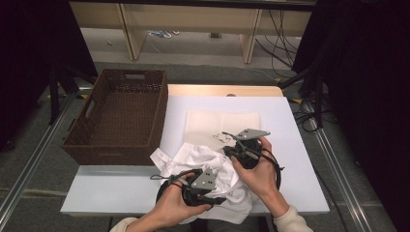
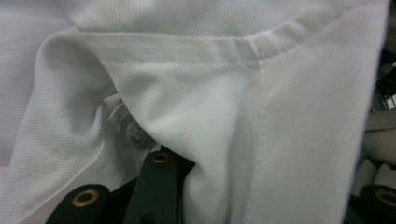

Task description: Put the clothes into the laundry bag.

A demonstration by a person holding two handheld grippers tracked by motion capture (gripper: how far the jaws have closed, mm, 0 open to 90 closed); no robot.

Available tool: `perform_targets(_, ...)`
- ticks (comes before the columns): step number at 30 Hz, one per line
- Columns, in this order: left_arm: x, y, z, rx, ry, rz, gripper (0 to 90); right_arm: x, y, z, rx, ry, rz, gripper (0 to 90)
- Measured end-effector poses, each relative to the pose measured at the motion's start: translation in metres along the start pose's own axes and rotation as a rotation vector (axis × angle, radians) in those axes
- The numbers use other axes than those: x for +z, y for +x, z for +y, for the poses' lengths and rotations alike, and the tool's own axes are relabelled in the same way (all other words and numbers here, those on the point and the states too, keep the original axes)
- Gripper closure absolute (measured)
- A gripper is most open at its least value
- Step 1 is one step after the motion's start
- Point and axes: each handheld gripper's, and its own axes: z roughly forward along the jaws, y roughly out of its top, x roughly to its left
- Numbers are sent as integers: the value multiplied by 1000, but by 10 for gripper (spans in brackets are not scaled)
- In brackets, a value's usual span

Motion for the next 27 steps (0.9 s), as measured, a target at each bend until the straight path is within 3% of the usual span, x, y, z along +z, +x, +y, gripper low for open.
perform_targets(4,1,7,1,-4,4,3,703,0,-2,0,-42,-16,10,891)
perform_targets(6,6,16,-2,-38,13,6,703,-2,0,1,-40,-13,5,892)
perform_targets(7,9,22,-4,-53,22,13,703,-3,3,1,-4,-1,5,892)
perform_targets(11,22,42,-12,-141,28,45,702,-1,5,1,-20,13,18,892)
perform_targets(12,24,45,-13,-164,30,53,700,0,4,1,-42,12,20,892)
perform_targets(13,25,47,-13,-167,39,69,698,-1,6,1,-15,23,20,892)
perform_targets(18,32,54,-12,-186,45,132,684,-2,10,1,-8,28,16,893)
perform_targets(19,33,53,-12,-226,45,141,678,-2,9,1,-28,28,21,893)
perform_targets(20,35,59,-13,-183,62,158,671,-3,11,2,-26,32,24,893)
perform_targets(21,37,62,-14,-183,65,177,661,-3,10,2,-46,24,22,892)
perform_targets(24,43,64,-16,-185,61,215,596,-3,14,2,-32,28,29,892)
perform_targets(27,46,62,-17,-145,62,203,497,-2,12,1,-47,29,27,892)
